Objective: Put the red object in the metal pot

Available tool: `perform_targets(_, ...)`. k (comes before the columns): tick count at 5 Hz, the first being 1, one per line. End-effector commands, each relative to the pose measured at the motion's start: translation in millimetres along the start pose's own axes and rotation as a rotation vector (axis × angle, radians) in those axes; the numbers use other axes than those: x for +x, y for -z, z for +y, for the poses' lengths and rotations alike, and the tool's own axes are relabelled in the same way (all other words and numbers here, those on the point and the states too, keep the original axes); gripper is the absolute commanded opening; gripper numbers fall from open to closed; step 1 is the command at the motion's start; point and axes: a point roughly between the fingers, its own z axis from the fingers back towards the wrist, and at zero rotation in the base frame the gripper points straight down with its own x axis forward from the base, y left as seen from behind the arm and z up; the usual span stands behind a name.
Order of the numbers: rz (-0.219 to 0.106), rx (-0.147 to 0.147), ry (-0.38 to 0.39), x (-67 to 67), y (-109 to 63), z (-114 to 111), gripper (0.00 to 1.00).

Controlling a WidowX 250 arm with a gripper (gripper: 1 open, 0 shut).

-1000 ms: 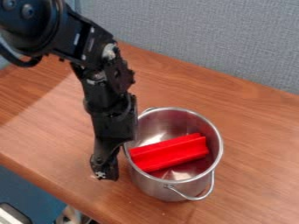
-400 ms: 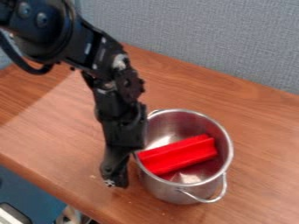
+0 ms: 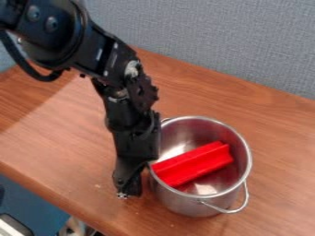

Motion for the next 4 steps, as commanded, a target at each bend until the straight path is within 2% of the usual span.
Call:
perform_targets(1,-0.01,0.01,-0.039,-2.7,-3.4,4,0.0)
perform_targets(2,-0.008,-0.001,-0.052,-2.8,-12.1,3,0.0)
perform_targets(3,-0.02,-0.012,0.002,-13.9,-10.0,2,1.0)
perform_targets(4,-0.03,-0.015,0.042,-0.7,-4.7,-2,1.0)
